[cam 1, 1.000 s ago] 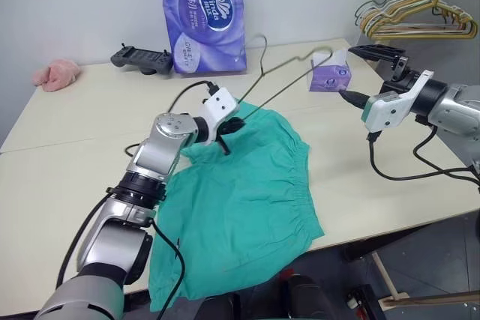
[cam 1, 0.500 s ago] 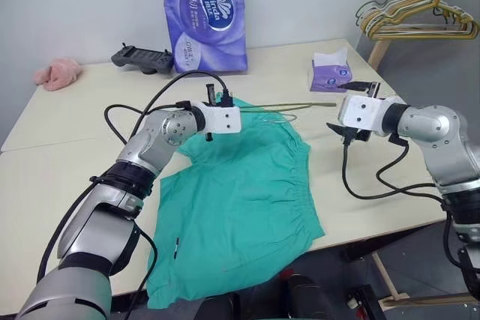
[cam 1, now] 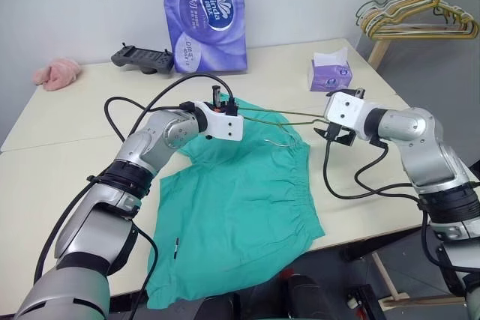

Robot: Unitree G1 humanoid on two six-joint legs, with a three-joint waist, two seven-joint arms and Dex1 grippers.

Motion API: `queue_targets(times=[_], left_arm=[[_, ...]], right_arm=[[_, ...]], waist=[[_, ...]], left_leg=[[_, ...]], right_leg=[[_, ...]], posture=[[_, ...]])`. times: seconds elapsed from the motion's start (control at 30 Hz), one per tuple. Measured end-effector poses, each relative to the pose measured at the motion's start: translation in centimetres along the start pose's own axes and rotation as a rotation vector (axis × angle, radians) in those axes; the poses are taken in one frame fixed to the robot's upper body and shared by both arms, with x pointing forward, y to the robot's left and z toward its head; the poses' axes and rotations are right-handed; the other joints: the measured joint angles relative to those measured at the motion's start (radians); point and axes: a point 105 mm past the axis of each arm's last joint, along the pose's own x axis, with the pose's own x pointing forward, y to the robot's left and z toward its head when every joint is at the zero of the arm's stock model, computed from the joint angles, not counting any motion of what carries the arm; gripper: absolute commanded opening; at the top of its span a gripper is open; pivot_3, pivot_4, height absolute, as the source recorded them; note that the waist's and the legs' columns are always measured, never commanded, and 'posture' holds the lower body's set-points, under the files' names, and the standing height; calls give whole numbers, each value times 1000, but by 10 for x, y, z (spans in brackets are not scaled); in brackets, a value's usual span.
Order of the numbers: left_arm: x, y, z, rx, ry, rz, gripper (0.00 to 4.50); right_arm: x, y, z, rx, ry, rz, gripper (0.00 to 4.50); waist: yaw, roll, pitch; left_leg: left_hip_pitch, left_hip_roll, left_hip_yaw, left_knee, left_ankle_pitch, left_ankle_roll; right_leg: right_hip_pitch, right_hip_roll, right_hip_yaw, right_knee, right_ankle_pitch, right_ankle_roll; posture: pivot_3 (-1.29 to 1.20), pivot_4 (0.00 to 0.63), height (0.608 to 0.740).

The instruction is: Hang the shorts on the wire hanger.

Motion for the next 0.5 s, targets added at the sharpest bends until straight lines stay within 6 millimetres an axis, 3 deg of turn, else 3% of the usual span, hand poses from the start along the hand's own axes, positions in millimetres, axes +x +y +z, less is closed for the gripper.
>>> queue_targets(times=[0.17, 0.5], left_arm=[[1, 1, 3, 1, -11, 5, 0], [1, 1, 4, 1, -12, 4, 0]], right_arm=[[6, 2, 2, 24, -1, 3, 4479], [12, 3, -24, 47, 89, -11, 4479]], waist=[[1, 0, 0], [0, 0, 0]], left_leg=[[0, 0, 0, 0, 0, 0], [0, 0, 0, 0, 0, 0]], right_leg=[[0, 0, 0, 0, 0, 0], [0, 0, 0, 0, 0, 0]], posture=[[-100, 103, 740], [-100, 111, 740]])
